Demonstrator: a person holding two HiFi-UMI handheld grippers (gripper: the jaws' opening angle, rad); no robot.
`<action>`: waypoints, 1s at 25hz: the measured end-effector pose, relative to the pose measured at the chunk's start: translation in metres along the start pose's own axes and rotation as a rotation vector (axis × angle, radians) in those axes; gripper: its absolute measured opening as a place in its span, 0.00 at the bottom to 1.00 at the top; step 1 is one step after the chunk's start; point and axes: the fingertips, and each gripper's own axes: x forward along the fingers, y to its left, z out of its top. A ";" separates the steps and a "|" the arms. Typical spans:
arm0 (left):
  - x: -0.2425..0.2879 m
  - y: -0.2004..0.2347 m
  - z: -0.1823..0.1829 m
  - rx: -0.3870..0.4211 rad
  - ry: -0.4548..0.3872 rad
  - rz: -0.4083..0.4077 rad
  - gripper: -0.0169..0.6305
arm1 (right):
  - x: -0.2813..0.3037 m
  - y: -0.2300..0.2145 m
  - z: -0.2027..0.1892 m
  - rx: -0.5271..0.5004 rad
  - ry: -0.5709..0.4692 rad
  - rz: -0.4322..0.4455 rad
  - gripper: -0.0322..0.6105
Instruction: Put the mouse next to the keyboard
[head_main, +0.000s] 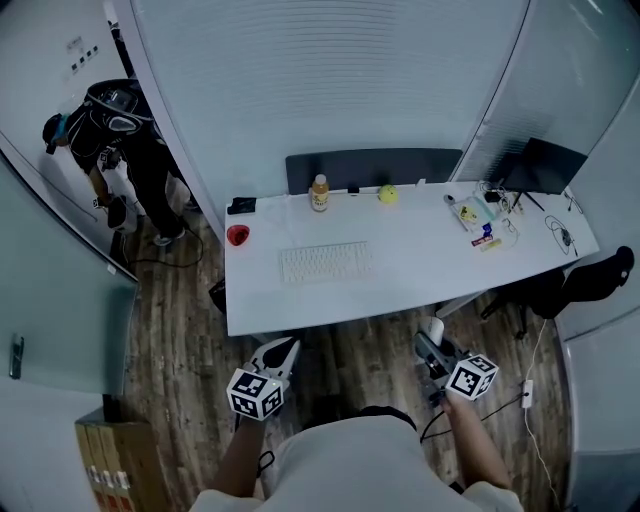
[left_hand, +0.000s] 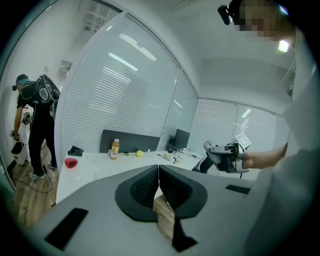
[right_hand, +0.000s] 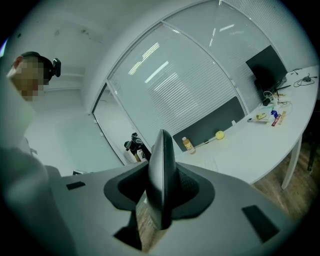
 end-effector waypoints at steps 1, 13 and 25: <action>0.002 0.002 0.001 -0.003 0.000 -0.003 0.05 | 0.002 -0.002 0.002 0.004 -0.001 -0.004 0.27; 0.031 0.022 0.009 -0.023 0.006 0.039 0.05 | 0.048 -0.021 0.020 0.019 0.025 0.039 0.27; 0.112 0.038 0.028 -0.059 0.002 0.144 0.05 | 0.116 -0.103 0.063 0.017 0.126 0.100 0.27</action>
